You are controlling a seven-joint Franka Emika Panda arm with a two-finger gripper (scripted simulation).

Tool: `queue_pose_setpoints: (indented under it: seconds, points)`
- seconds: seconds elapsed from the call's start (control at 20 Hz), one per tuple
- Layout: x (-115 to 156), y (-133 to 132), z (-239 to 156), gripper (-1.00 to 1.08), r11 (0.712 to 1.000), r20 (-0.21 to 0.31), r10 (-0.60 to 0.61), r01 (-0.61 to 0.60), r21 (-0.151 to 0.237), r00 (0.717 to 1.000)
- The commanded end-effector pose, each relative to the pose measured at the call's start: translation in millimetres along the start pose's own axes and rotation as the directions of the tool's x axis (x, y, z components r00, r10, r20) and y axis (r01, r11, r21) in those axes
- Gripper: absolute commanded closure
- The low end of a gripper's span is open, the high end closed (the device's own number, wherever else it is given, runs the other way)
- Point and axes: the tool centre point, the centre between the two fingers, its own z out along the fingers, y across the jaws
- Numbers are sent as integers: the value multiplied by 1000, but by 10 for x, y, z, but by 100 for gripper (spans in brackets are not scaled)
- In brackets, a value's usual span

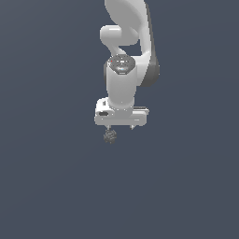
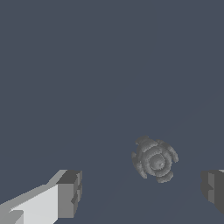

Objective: Pick up the object and move it to a goal position.

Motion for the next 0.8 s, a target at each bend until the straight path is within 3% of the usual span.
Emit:
queue_pose_setpoints:
  seconds: [0.0, 0.75]
  points:
    - [0, 0, 0, -92, 1000, 0, 0, 0, 0, 1000]
    - [47, 116, -117, -92, 998, -28, 51, -50, 27, 998]
